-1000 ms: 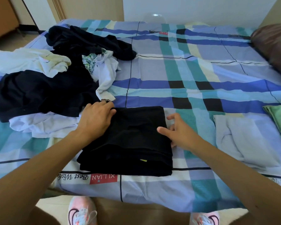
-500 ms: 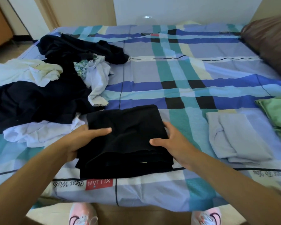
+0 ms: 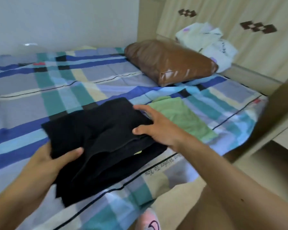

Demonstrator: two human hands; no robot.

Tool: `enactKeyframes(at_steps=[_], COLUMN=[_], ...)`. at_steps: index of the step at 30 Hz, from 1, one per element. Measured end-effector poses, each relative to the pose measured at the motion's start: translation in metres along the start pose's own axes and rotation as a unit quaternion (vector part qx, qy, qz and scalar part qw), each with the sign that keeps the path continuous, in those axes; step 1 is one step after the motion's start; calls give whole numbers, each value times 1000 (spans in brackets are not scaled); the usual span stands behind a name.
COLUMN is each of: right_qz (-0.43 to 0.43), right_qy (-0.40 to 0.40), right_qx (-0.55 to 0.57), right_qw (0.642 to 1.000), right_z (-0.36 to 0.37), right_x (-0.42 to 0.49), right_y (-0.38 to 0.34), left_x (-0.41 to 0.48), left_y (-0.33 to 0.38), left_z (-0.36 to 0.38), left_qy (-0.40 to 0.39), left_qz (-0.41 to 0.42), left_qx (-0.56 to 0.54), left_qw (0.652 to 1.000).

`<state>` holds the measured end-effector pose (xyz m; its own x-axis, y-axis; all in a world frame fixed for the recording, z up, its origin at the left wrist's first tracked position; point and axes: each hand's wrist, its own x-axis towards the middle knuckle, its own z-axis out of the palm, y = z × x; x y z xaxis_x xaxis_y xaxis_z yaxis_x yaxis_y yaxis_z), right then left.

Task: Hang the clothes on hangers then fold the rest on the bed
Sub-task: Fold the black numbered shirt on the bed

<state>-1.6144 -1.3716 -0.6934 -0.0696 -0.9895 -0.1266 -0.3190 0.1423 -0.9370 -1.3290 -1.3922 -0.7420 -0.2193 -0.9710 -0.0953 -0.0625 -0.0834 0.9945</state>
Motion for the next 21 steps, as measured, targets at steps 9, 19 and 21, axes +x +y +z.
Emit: enactKeyframes(at_steps=[9, 19, 21], right_qz=[41, 133, 56], right_qy=[149, 181, 196], right_qx=[-20, -344, -346], right_qw=[988, 911, 916], right_z=[-215, -228, -220], right_x=[22, 64, 71], right_y=[39, 154, 144], left_x=[132, 145, 152], left_y=[49, -10, 10], left_z=[222, 283, 293], left_qy=[-126, 61, 31], left_qz=[67, 173, 328], left_qx=[-10, 466, 456], left_qw=[990, 866, 827])
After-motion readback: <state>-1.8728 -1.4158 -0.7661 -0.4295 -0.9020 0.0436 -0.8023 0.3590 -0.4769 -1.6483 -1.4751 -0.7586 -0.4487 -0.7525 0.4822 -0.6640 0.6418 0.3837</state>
